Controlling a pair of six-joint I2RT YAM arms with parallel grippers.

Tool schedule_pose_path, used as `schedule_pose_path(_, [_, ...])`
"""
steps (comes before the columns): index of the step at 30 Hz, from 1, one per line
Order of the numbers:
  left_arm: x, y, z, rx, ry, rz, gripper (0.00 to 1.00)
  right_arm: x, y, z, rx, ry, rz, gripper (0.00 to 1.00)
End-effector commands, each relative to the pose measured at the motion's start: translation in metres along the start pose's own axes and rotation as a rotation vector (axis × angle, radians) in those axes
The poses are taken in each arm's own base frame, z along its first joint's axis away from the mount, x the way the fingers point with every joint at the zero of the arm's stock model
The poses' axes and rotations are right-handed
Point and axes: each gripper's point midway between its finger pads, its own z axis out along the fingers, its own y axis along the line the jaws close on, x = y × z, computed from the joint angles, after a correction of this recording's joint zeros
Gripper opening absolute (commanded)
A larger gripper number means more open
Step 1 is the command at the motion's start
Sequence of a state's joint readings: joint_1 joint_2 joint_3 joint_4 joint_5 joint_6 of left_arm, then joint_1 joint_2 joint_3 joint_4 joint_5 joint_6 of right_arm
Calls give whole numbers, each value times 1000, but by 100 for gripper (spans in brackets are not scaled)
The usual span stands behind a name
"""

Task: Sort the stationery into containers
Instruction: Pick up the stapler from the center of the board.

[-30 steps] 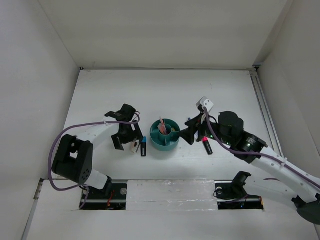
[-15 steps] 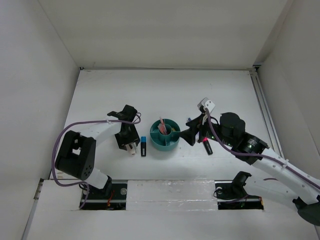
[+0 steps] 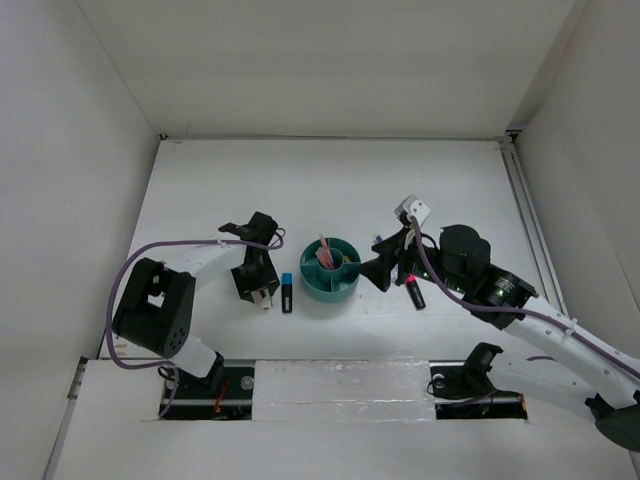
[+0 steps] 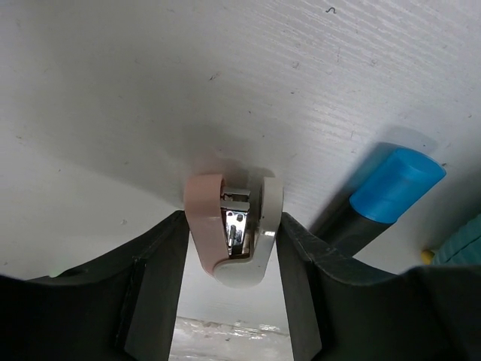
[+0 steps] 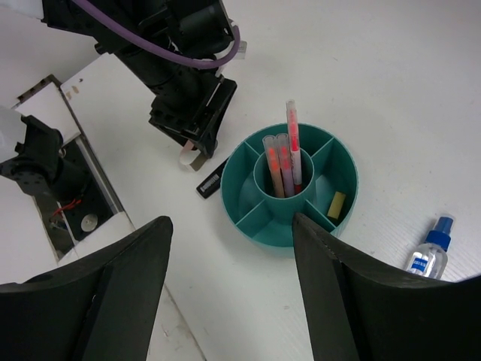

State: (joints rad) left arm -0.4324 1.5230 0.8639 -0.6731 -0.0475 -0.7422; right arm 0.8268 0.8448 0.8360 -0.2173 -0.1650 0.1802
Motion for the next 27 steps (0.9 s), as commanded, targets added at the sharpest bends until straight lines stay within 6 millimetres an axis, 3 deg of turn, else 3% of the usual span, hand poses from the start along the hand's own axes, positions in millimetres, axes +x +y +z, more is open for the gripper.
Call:
schedule_pose_path(1, [0, 5, -2, -36, -2, -8, 45, -13, 6, -2, -20, -49, -7, 71])
schedule_pose_path(4, [1, 6, 1, -49, 11, -6, 45, -15, 10, -5, -31, -57, -10, 71])
schedule_pose_path(11, [5, 8, 12, -73, 34, -3, 28, -17, 14, -7, -42, -64, -13, 71])
schedule_pose_path(13, [5, 8, 12, -74, 34, -3, 19, -17, 12, -7, -33, -66, -13, 71])
schedule_pose_path(14, [5, 8, 12, -74, 34, -3, 19, -17, 12, -7, -33, -66, -13, 71])
schedule_pose_path(16, [2, 8, 10, -71, 18, -16, 5, -17, 12, -7, -33, -66, -13, 71])
schedule_pose_path(17, [1, 10, 7, -74, 4, -17, 3, -17, 12, -7, -32, -66, -22, 71])
schedule_pose_path(20, [-14, 5, -12, -38, -77, -46, 0, -19, 18, -7, -68, -71, -25, 71])
schedule_pose_path(24, [-53, -2, -66, 50, -291, -96, 0, -20, 25, -5, -109, -73, -29, 71])
schedule_pose_path(25, [-65, -8, -94, 109, -360, -95, 0, -19, 27, -6, -119, -70, -29, 71])
schedule_pose_path(27, [-79, -17, -124, 172, -431, -66, 0, -19, 26, -2, -117, -60, -27, 71])
